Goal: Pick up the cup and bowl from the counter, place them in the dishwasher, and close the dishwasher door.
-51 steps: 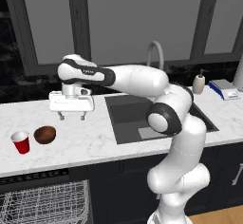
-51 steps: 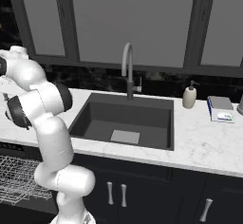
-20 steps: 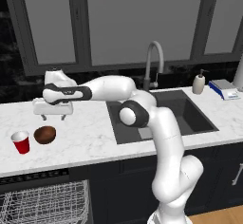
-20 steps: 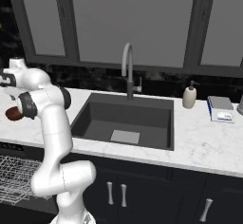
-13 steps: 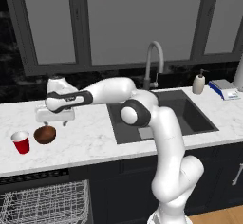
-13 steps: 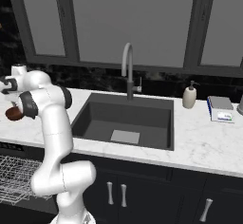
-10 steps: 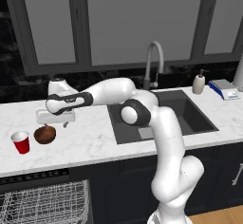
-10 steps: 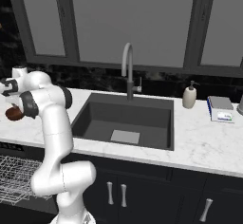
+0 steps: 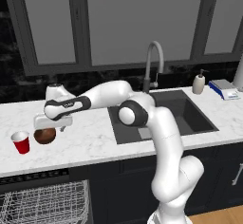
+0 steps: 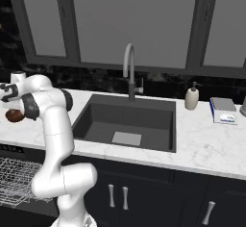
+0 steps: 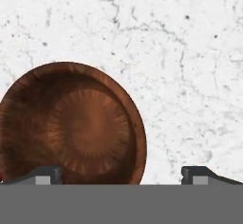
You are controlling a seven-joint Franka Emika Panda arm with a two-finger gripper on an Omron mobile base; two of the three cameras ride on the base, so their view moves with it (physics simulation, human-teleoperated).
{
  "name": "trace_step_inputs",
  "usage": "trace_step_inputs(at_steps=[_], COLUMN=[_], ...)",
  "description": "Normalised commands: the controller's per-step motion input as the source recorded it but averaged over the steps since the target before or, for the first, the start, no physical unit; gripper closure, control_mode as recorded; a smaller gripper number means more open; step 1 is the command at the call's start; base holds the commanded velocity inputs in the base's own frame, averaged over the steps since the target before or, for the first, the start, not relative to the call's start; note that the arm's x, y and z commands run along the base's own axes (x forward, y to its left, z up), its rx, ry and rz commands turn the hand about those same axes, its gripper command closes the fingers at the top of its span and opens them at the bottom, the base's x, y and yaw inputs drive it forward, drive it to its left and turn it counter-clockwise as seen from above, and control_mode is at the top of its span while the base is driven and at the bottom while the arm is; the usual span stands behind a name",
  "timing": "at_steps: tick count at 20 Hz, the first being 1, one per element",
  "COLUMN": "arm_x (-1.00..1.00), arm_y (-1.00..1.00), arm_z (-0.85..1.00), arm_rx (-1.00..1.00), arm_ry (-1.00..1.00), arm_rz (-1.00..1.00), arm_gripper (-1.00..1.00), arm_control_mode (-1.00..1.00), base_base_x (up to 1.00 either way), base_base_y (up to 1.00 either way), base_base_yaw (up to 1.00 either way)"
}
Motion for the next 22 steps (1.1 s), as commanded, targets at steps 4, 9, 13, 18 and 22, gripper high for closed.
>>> trace_step_inputs(at_steps=[4,9,13,18,22], arm_x=[0.0,0.0,-0.13,-0.05,0.0], arm_y=[0.09,-0.27,-0.07,0.0,0.05], arm_z=[-0.26,-0.32,-0.19,-0.12,-0.02], arm_rx=[0.0,0.0,0.0,0.0,0.0], arm_ry=[0.0,0.0,0.0,0.0,0.02], arm_rz=[0.01,0.0,0.0,0.0,0.0], arm_gripper=[-1.0,-1.0,1.0,1.0,1.0], arm_control_mode=[-1.0,-1.0,-1.0,-1.0,-1.0], base_base_x=[0.0,0.0,0.0,0.0,0.0], base_base_y=[0.0,0.0,0.0,0.0,0.0], base_base_yaw=[0.0,0.0,0.0,0.0,0.0])
